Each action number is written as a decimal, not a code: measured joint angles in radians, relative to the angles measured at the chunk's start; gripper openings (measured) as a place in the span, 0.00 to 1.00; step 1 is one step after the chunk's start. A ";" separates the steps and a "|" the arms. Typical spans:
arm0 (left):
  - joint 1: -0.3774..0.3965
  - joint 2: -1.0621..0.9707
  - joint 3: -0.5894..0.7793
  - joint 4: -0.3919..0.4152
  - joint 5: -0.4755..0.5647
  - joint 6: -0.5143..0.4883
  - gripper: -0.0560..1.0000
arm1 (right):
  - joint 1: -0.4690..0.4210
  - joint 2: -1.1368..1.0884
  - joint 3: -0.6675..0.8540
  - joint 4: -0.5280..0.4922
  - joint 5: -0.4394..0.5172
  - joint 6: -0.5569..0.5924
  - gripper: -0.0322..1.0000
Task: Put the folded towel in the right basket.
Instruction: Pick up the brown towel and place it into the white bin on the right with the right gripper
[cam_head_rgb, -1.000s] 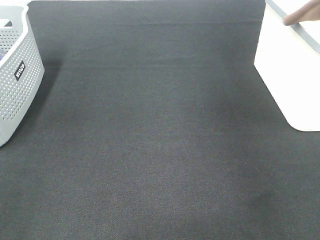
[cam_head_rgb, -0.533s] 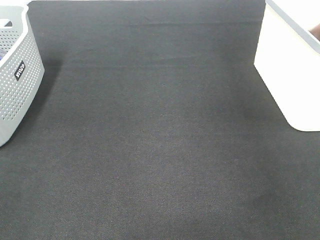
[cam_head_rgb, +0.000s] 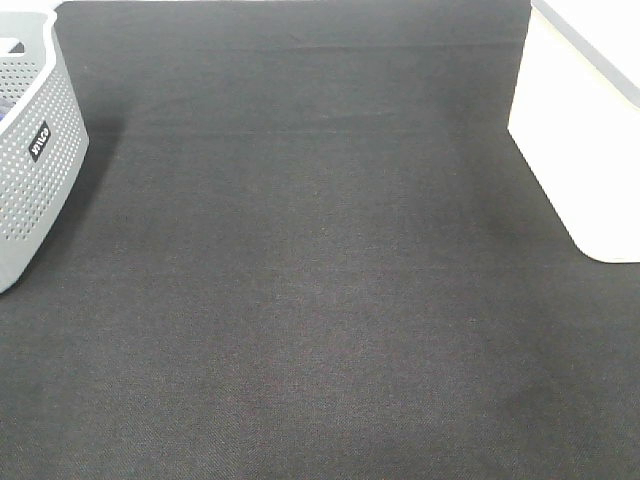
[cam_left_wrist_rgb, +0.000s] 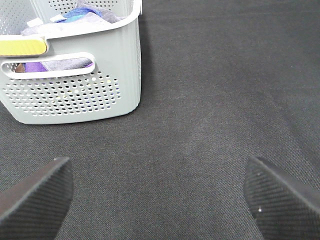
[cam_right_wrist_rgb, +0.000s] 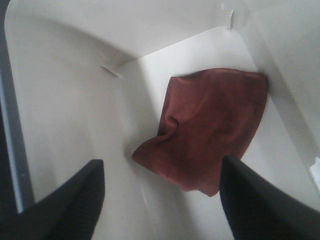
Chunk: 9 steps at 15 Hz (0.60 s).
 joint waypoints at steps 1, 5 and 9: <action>0.000 0.000 0.000 0.000 0.000 0.000 0.88 | 0.000 -0.009 0.000 0.033 0.010 0.006 0.66; 0.000 0.000 0.000 0.000 0.000 0.000 0.88 | 0.039 -0.059 0.000 0.102 0.063 -0.023 0.66; 0.000 0.000 0.000 0.000 0.000 0.000 0.88 | 0.225 -0.099 0.000 -0.073 0.111 -0.026 0.66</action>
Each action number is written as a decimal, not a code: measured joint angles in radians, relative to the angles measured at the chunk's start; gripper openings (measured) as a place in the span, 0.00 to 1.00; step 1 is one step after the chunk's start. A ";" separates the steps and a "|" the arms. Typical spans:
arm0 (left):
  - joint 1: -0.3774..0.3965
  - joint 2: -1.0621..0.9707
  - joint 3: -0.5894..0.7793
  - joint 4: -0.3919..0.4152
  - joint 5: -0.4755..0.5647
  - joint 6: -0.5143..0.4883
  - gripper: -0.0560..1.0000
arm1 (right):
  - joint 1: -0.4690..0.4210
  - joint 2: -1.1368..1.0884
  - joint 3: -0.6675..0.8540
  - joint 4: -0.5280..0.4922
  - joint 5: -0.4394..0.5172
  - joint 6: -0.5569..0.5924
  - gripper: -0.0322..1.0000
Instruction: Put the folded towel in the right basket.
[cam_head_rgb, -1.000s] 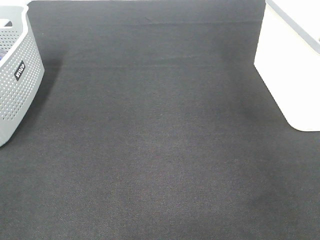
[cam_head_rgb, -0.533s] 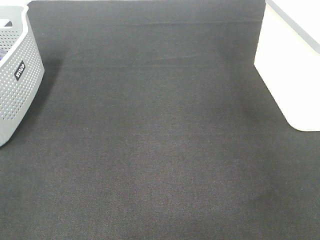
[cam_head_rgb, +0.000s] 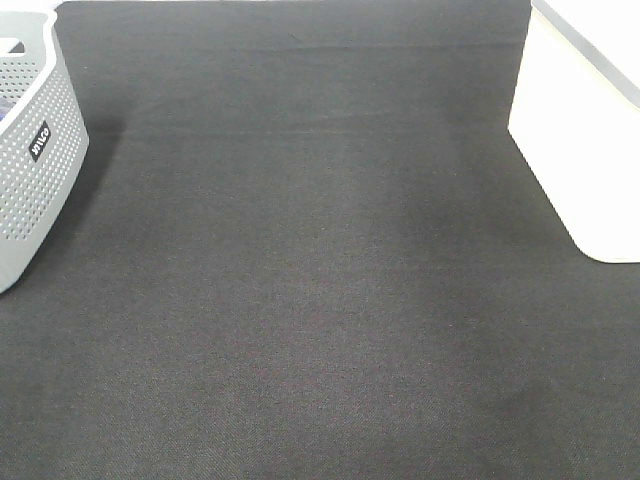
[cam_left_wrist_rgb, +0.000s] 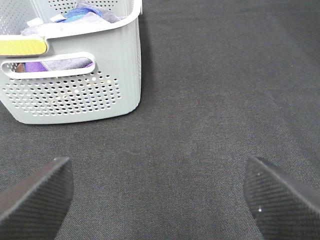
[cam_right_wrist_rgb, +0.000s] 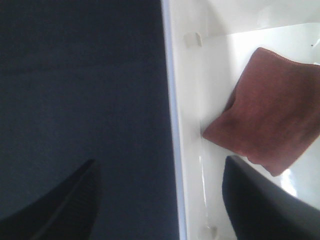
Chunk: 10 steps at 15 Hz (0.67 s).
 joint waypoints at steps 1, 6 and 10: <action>0.000 0.000 0.000 0.000 0.000 0.000 0.88 | 0.054 -0.021 0.000 -0.103 0.038 0.032 0.66; 0.000 0.000 0.000 0.000 0.000 0.000 0.88 | 0.098 -0.131 0.050 -0.186 0.068 0.097 0.66; 0.000 0.000 0.000 0.000 0.000 0.000 0.88 | 0.100 -0.356 0.297 -0.186 0.068 0.097 0.66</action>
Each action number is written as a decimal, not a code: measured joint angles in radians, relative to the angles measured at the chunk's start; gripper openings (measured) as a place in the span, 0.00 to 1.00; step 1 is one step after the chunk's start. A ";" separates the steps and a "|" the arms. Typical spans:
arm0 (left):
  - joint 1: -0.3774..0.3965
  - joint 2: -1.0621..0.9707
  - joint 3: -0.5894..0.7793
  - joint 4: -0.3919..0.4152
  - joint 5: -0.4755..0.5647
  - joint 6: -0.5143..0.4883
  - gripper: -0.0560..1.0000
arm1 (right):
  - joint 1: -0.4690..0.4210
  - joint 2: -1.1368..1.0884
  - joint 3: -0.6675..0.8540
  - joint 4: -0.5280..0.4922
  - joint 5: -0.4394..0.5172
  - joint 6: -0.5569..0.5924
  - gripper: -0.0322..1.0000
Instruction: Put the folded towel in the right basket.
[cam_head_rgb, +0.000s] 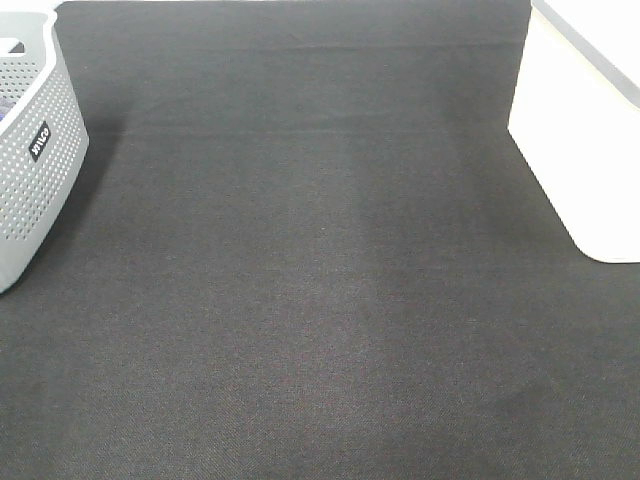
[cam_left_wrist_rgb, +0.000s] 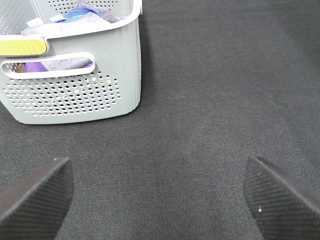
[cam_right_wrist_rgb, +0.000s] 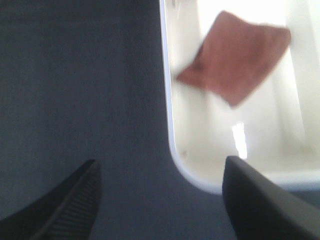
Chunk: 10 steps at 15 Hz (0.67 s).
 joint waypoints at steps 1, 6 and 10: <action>0.000 0.000 0.000 0.000 0.000 0.000 0.88 | 0.000 -0.071 0.090 0.000 0.000 0.000 0.66; 0.000 0.000 0.000 0.000 0.000 0.000 0.88 | 0.000 -0.555 0.603 0.000 0.002 0.000 0.66; 0.000 0.000 0.000 0.000 0.000 0.000 0.88 | 0.000 -0.908 0.902 -0.001 0.003 0.003 0.66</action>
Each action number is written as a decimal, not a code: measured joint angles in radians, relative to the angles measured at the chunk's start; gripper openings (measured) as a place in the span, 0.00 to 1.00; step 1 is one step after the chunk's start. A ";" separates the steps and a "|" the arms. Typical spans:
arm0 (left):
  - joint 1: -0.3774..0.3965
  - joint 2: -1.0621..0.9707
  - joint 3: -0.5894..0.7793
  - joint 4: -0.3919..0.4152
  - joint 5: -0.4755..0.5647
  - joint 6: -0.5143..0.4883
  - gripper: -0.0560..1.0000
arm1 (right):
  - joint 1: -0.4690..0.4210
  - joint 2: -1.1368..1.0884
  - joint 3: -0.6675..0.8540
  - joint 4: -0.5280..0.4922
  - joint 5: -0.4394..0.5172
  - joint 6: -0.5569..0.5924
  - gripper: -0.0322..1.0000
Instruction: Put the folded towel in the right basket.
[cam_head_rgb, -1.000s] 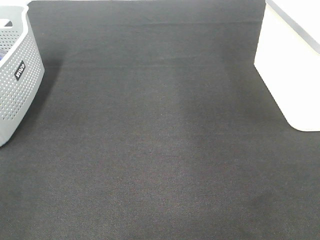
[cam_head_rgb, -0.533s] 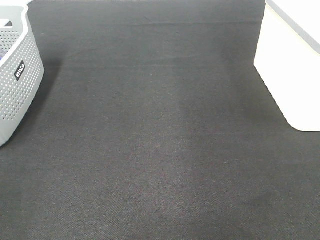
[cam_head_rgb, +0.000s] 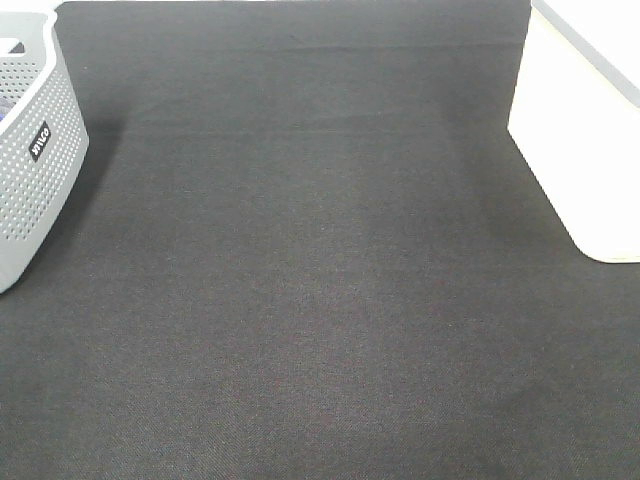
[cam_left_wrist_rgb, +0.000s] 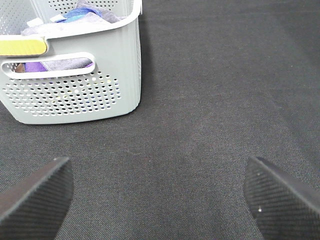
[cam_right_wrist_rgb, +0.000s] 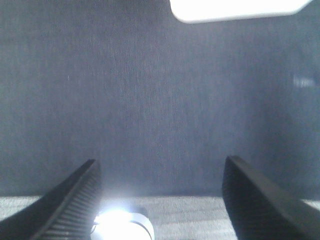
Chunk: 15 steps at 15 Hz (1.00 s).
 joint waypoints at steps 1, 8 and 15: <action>0.000 0.000 0.000 0.000 0.000 0.000 0.88 | 0.000 -0.091 0.058 -0.003 -0.004 0.000 0.66; 0.000 0.000 0.000 0.000 0.000 0.000 0.88 | 0.000 -0.457 0.277 -0.036 -0.063 -0.034 0.66; 0.000 0.000 0.000 0.000 0.000 0.000 0.88 | 0.000 -0.665 0.314 -0.027 -0.138 -0.059 0.66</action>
